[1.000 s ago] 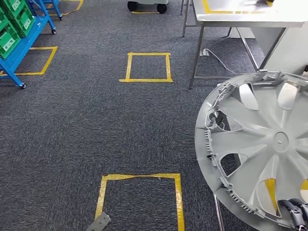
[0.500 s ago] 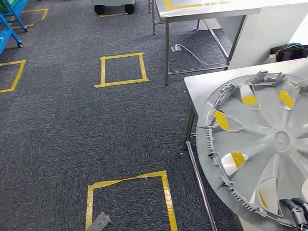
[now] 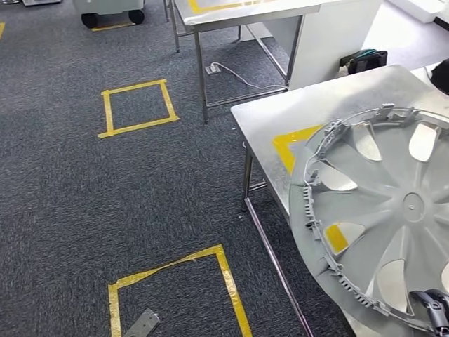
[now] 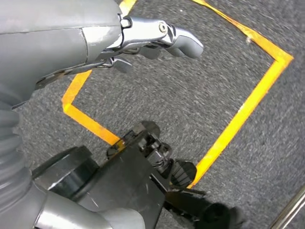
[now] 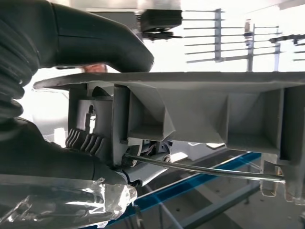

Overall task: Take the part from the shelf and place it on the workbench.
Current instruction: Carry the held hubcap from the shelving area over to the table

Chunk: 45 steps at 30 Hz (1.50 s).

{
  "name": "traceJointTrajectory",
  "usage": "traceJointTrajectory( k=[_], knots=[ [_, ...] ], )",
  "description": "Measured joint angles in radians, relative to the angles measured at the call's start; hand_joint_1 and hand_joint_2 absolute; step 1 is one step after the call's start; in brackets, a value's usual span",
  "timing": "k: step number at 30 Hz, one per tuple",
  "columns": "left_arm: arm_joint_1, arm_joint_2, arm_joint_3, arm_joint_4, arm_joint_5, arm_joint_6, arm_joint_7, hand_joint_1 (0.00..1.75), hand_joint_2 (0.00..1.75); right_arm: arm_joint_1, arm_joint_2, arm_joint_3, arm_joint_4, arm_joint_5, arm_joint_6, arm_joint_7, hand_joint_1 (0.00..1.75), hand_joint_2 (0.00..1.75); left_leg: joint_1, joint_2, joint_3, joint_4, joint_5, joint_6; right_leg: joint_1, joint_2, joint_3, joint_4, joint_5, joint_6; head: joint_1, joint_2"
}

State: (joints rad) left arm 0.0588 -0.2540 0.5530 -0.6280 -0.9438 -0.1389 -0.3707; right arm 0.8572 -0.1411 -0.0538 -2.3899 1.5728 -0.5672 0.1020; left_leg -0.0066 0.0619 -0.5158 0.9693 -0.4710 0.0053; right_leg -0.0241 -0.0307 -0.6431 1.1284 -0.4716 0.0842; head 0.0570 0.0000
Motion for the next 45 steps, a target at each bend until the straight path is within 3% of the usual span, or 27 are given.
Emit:
traceJointTrajectory(
  k=[2, 4, 6, 8, 10, 11, 12, 14, 16, 18, 20, 22, 24, 26, 27, 28, 30, 32, 33, 35, 37, 38, 40, 42, 43, 45],
  knots=[
    [0.000, 0.002, -0.002, -0.003, 0.001, 0.000, 0.000, 0.00, 1.75, -0.001, 0.000, 0.000, -0.001, 0.000, 0.000, 0.002, 1.75, 1.75, -0.005, 0.015, 0.004, 0.007, -0.008, -0.011, 0.000, -0.017, 0.049, -0.079, 0.016, -0.010, -0.002, 0.000],
    [-0.001, 0.002, -0.004, -0.006, 0.005, 0.000, 0.002, 0.00, 1.75, 0.001, -0.001, 0.000, -0.002, 0.000, 0.002, 0.004, 1.75, 1.75, -0.007, 0.028, 0.006, 0.011, -0.010, -0.017, 0.002, -0.001, 0.047, -0.083, 0.015, -0.031, -0.006, 0.000],
    [-0.002, 0.002, -0.009, -0.009, 0.019, 0.000, 0.006, 0.00, 1.75, 0.003, -0.001, 0.000, -0.003, 0.000, 0.007, 0.013, 1.75, 1.75, -0.003, 0.015, 0.002, 0.024, -0.025, -0.024, 0.002, 0.016, 0.044, -0.082, 0.017, -0.046, -0.007, 0.000],
    [-0.001, 0.001, -0.018, -0.012, 0.040, -0.001, 0.012, 0.00, 1.75, 0.002, -0.007, 0.001, -0.005, 0.000, 0.018, 0.032, 1.75, 1.75, 0.001, -0.026, -0.035, 0.105, -0.078, -0.030, 0.002, 0.031, 0.041, -0.084, 0.020, -0.058, -0.009, 0.000],
    [0.001, 0.002, -0.028, -0.013, 0.063, -0.003, 0.017, 0.00, 1.75, 0.000, -0.020, 0.005, -0.007, 0.000, 0.031, 0.058, 1.75, 1.75, 0.002, -0.050, -0.104, 0.245, -0.141, -0.029, 0.004, 0.050, 0.036, -0.084, 0.023, -0.065, -0.010, 0.000],
    [0.003, 0.003, -0.034, -0.013, 0.076, -0.004, 0.019, 0.00, 1.75, -0.001, -0.028, 0.010, -0.007, 0.000, 0.039, 0.074, 1.75, 1.75, 0.002, -0.054, -0.132, 0.296, -0.153, -0.027, 0.005, 0.061, 0.034, -0.084, 0.024, -0.066, -0.011, 0.000],
    [0.004, 0.004, -0.040, -0.013, 0.088, -0.005, 0.021, 0.00, 1.75, -0.002, -0.038, 0.015, -0.007, 0.000, 0.047, 0.089, 1.75, 1.75, 0.001, -0.057, -0.144, 0.313, -0.146, -0.023, 0.006, 0.073, 0.033, -0.084, 0.025, -0.067, -0.011, 0.000],
    [0.005, 0.007, -0.054, -0.015, 0.110, -0.005, 0.025, 0.00, 1.75, -0.003, -0.057, 0.028, -0.007, 0.000, 0.061, 0.115, 1.75, 1.75, 0.001, -0.071, -0.114, 0.239, -0.083, -0.015, 0.006, 0.098, 0.034, -0.084, 0.026, -0.067, -0.011, 0.000],
    [0.005, 0.010, -0.066, -0.018, 0.127, -0.004, 0.029, 0.00, 1.75, -0.008, -0.077, 0.041, -0.007, 0.000, 0.069, 0.131, 1.75, 1.75, 0.004, -0.116, -0.055, 0.106, -0.021, -0.008, 0.005, 0.121, 0.031, -0.082, 0.029, -0.061, -0.010, 0.000],
    [0.004, 0.013, -0.077, -0.019, 0.142, -0.002, 0.031, 0.00, 1.75, -0.014, -0.094, 0.052, -0.007, 0.000, 0.075, 0.145, 1.75, 1.75, 0.004, -0.144, -0.024, 0.035, -0.005, -0.009, 0.002, 0.144, 0.022, -0.082, 0.035, -0.049, -0.010, 0.000],
    [0.002, 0.017, -0.087, -0.019, 0.157, 0.000, 0.032, 0.00, 1.75, -0.016, -0.108, 0.061, -0.007, 0.000, 0.078, 0.154, 1.75, 1.75, 0.002, -0.126, -0.021, 0.021, -0.004, -0.006, -0.004, 0.164, 0.013, -0.088, 0.044, -0.034, -0.009, 0.000],
    [0.000, 0.020, -0.096, -0.019, 0.171, 0.003, 0.031, 0.00, 1.75, -0.016, -0.120, 0.069, -0.007, 0.000, 0.080, 0.161, 1.75, 1.75, 0.002, -0.103, -0.018, 0.008, 0.005, 0.005, -0.001, 0.132, -0.005, -0.065, 0.028, -0.025, -0.008, 0.000],
    [0.000, 0.022, -0.103, -0.019, 0.184, 0.004, 0.030, 0.00, 1.75, -0.019, -0.133, 0.077, -0.007, 0.000, 0.081, 0.165, 1.75, 1.75, 0.000, -0.077, -0.016, 0.003, 0.008, 0.011, 0.005, 0.071, -0.050, 0.035, -0.032, -0.022, -0.006, 0.000],
    [0.002, 0.025, -0.105, -0.018, 0.195, 0.005, 0.030, 0.00, 1.75, -0.022, -0.145, 0.084, -0.007, 0.000, 0.082, 0.169, 1.75, 1.75, -0.003, -0.050, -0.016, 0.003, 0.007, 0.013, 0.007, 0.045, -0.098, 0.154, -0.086, -0.017, -0.006, 0.000],
    [0.002, 0.027, -0.107, -0.018, 0.200, 0.005, 0.030, 0.00, 1.75, -0.022, -0.149, 0.087, -0.007, 0.000, 0.083, 0.171, 1.75, 1.75, -0.004, -0.038, -0.015, 0.003, 0.007, 0.014, 0.006, 0.040, -0.103, 0.175, -0.089, -0.016, -0.006, 0.000],
    [0.001, 0.028, -0.108, -0.018, 0.204, 0.005, 0.030, 0.00, 1.75, -0.021, -0.153, 0.090, -0.007, 0.000, 0.084, 0.173, 1.75, 1.75, -0.004, -0.026, -0.014, 0.003, 0.006, 0.014, 0.006, 0.036, -0.088, 0.157, -0.075, -0.015, -0.006, 0.000],
    [-0.001, 0.029, -0.112, -0.018, 0.207, 0.005, 0.029, 0.00, 1.75, -0.021, -0.159, 0.095, -0.007, -0.001, 0.085, 0.176, 1.75, 1.75, -0.005, -0.005, -0.009, 0.004, 0.003, 0.010, 0.008, 0.011, -0.010, 0.029, -0.022, -0.016, -0.006, 0.000],
    [-0.002, 0.030, -0.114, -0.018, 0.210, 0.005, 0.029, 0.00, 1.75, -0.022, -0.164, 0.099, -0.007, -0.001, 0.085, 0.180, 1.75, 1.75, -0.010, 0.011, -0.006, 0.008, -0.003, 0.002, 0.012, -0.016, 0.055, -0.079, 0.006, -0.027, -0.007, 0.000],
    [-0.002, 0.031, -0.115, -0.018, 0.212, 0.006, 0.029, 0.00, 1.75, -0.023, -0.167, 0.101, -0.007, -0.001, 0.085, 0.181, 1.75, 1.75, -0.013, 0.018, -0.005, 0.009, -0.004, -0.002, 0.015, -0.020, 0.065, -0.098, 0.007, -0.034, -0.007, 0.000],
    [-0.005, 0.033, -0.118, -0.017, 0.218, 0.005, 0.027, 0.00, 1.75, -0.022, -0.170, 0.103, -0.007, -0.001, 0.085, 0.185, 1.75, 1.75, -0.014, 0.031, -0.005, 0.011, -0.004, -0.009, 0.017, -0.001, 0.061, -0.099, 0.012, -0.048, -0.009, 0.000],
    [-0.010, 0.036, -0.122, -0.016, 0.225, 0.000, 0.021, 0.00, 1.75, -0.021, -0.173, 0.106, -0.007, -0.001, 0.085, 0.188, 1.75, 1.75, -0.010, 0.009, -0.011, 0.030, -0.026, -0.018, 0.014, 0.013, 0.057, -0.101, 0.019, -0.060, -0.010, 0.000],
    [-0.012, 0.039, -0.124, -0.013, 0.230, -0.002, 0.017, 0.00, 1.75, -0.023, -0.175, 0.107, -0.007, -0.001, 0.085, 0.190, 1.75, 1.75, -0.008, -0.011, -0.026, 0.066, -0.053, -0.023, 0.012, 0.021, 0.055, -0.103, 0.024, -0.066, -0.011, 0.000],
    [-0.016, 0.046, -0.125, -0.001, 0.241, -0.006, 0.010, 0.00, 1.75, -0.027, -0.179, 0.110, -0.007, -0.001, 0.085, 0.193, 1.75, 1.75, -0.003, -0.047, -0.081, 0.192, -0.127, -0.030, 0.010, 0.038, 0.048, -0.103, 0.031, -0.073, -0.012, 0.000],
    [-0.017, 0.053, -0.127, 0.013, 0.248, -0.006, 0.006, 0.00, 1.75, -0.029, -0.182, 0.113, -0.007, -0.001, 0.085, 0.197, 1.75, 1.75, 0.000, -0.054, -0.125, 0.290, -0.162, -0.031, 0.010, 0.060, 0.039, -0.103, 0.038, -0.073, -0.012, 0.000],
    [-0.018, 0.055, -0.127, 0.018, 0.252, -0.006, 0.004, 0.00, 1.75, -0.030, -0.183, 0.115, -0.007, -0.001, 0.085, 0.199, 1.75, 1.75, 0.002, -0.056, -0.124, 0.290, -0.151, -0.031, 0.010, 0.072, 0.034, -0.103, 0.042, -0.071, -0.012, 0.000],
    [-0.023, 0.060, -0.128, 0.025, 0.259, -0.005, -0.001, 0.00, 1.75, -0.030, -0.184, 0.117, -0.007, -0.001, 0.085, 0.203, 1.75, 1.75, 0.007, -0.079, -0.068, 0.187, -0.088, -0.028, 0.008, 0.096, 0.026, -0.103, 0.051, -0.062, -0.012, 0.000]
  ],
)
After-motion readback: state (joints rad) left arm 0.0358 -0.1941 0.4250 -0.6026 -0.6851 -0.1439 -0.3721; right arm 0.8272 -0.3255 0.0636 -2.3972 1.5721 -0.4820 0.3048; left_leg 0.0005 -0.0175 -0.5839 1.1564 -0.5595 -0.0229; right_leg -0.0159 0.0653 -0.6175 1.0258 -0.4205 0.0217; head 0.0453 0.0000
